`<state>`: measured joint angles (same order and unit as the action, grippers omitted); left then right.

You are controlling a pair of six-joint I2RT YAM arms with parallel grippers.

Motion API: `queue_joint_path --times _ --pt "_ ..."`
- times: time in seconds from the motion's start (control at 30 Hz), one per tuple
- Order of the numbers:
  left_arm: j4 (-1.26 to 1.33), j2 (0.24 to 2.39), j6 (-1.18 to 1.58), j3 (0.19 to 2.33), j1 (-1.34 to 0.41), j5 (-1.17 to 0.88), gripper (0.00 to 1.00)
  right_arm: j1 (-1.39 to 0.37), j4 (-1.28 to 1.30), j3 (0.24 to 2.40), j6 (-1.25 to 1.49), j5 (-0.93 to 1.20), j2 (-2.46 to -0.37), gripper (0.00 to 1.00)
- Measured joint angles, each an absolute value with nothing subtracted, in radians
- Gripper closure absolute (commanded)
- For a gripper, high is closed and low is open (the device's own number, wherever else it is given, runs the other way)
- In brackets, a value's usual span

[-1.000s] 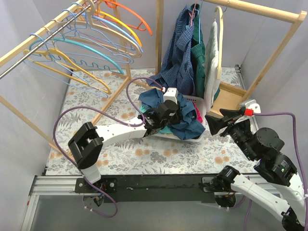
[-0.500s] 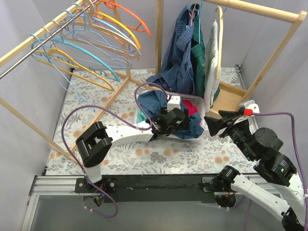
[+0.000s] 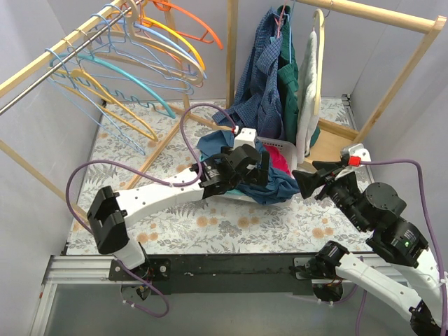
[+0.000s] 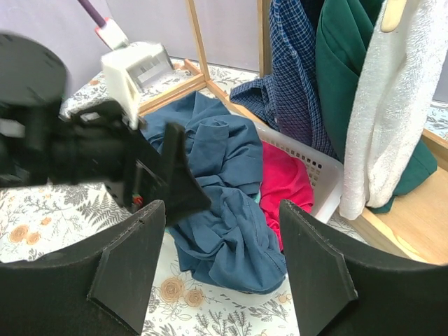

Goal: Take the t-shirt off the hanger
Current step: Reset both arms

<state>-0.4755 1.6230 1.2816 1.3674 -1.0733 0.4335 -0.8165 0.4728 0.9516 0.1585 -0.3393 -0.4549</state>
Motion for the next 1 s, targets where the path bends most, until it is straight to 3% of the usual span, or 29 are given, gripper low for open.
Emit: queue_joint_path --times 0.23,0.27,0.3,0.63,1.0 --pt "-0.587 1.502 1.285 1.407 -1.073 0.433 0.02 -0.817 0.481 0.949 0.174 -0.338 -0.453 0.25" --pt "-0.618 1.475 1.298 1.405 -1.073 0.442 0.02 -0.817 0.485 0.944 0.18 -0.338 -0.444 0.21" --pt "-0.639 1.451 1.307 1.401 -1.073 0.449 0.02 -0.817 0.493 0.936 0.186 -0.338 -0.435 0.02" --pt "-0.903 0.991 1.456 1.217 -1.076 0.57 0.02 -0.817 0.635 0.873 0.282 -0.279 -0.587 0.02" --pt "-0.993 0.928 1.481 1.14 -1.076 0.604 0.02 -0.817 0.649 0.827 0.327 -0.269 -0.551 0.02"
